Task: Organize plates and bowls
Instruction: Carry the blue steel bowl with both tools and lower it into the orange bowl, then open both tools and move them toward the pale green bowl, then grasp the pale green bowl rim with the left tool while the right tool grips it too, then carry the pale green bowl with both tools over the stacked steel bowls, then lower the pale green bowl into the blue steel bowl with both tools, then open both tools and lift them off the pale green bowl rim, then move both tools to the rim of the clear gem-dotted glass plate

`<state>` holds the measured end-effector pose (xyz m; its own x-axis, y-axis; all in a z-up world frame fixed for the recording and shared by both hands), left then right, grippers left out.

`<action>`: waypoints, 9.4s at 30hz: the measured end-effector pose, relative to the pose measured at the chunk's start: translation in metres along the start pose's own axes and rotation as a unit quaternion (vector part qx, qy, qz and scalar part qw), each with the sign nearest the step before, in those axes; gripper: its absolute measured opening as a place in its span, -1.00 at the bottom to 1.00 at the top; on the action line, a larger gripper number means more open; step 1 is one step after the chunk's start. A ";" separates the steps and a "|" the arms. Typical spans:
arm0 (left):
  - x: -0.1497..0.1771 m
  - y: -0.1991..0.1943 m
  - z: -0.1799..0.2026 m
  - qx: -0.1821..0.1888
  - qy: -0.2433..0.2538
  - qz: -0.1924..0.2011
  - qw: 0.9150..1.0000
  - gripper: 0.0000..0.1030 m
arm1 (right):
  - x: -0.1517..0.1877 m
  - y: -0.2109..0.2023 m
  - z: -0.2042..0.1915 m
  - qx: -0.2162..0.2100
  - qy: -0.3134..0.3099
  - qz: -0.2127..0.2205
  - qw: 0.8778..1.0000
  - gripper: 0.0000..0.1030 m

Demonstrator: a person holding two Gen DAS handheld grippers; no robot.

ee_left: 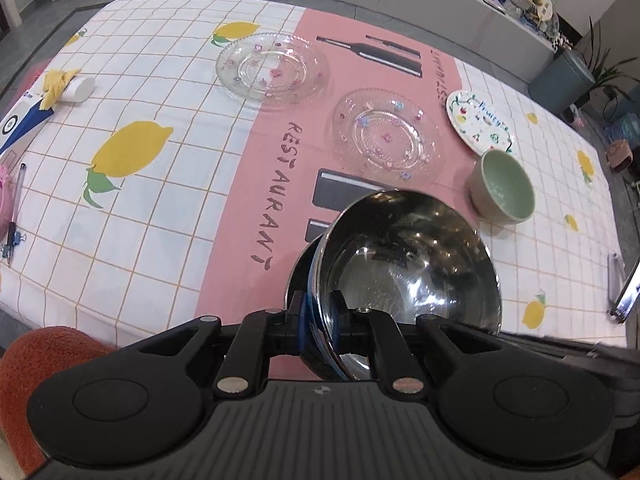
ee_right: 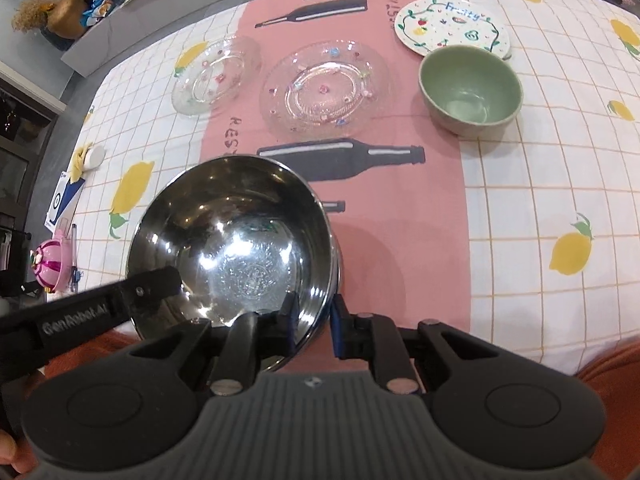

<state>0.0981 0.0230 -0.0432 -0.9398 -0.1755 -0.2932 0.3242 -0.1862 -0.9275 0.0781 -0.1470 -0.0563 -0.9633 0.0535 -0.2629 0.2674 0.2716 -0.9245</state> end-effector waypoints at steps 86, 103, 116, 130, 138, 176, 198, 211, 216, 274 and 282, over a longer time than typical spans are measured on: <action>-0.050 0.069 0.208 0.041 0.168 0.023 0.985 -0.34 | -0.075 -0.028 0.200 0.036 0.174 0.158 0.971 -0.16; -0.092 0.149 0.195 -0.014 0.075 -0.022 0.997 -0.38 | -0.116 0.042 0.202 -0.011 0.152 0.087 0.985 -0.42; -0.088 0.166 0.197 -0.033 0.056 -0.038 0.997 -0.63 | -0.117 0.066 0.201 -0.038 0.161 0.051 0.985 -0.59; -0.089 0.170 0.200 -0.030 0.063 -0.049 0.996 -0.75 | -0.117 0.072 0.202 -0.026 0.165 0.046 0.985 -0.68; -0.086 0.163 0.194 -0.022 0.054 -0.048 0.997 -0.80 | -0.113 0.066 0.195 -0.016 0.150 0.054 0.987 -0.77; -0.019 -0.043 0.040 0.010 -0.009 0.036 0.999 -0.83 | -0.019 -0.048 0.008 -0.085 0.011 0.062 0.994 -0.76; -0.005 0.011 0.000 0.005 -0.019 -0.024 1.000 -0.82 | -0.014 0.013 -0.016 -0.039 -0.038 -0.010 0.998 -0.77; -0.005 0.027 0.005 -0.022 0.022 -0.043 0.999 -0.80 | -0.020 0.028 -0.020 -0.013 -0.071 -0.028 0.997 -0.79; -0.006 0.029 0.007 -0.017 0.036 -0.049 0.998 -0.77 | -0.022 0.029 -0.019 -0.015 -0.066 -0.030 0.997 -0.78; -0.091 0.075 -0.013 0.125 0.085 0.174 0.973 0.16 | -0.071 0.055 0.081 -0.058 0.029 0.197 0.978 0.01; -0.119 0.120 -0.015 0.138 0.073 0.154 0.976 0.09 | -0.110 0.083 0.097 -0.041 0.025 0.186 0.981 -0.19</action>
<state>0.2473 0.0361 -0.1236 -0.7924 -0.1289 -0.5963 0.5911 -0.4039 -0.6982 0.2082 -0.2237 -0.1315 -0.8002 0.2100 -0.5617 0.5995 0.2999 -0.7420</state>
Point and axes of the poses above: each gripper's, at about its wrist camera, not at the fingertips, and y roughly the way its jaws point, z to its right, x to its underside, the point moved 3 cm from there along y, roughly the way its jaws point, and after that the axes turned 5 degrees about -y, right-handed, at the moved point
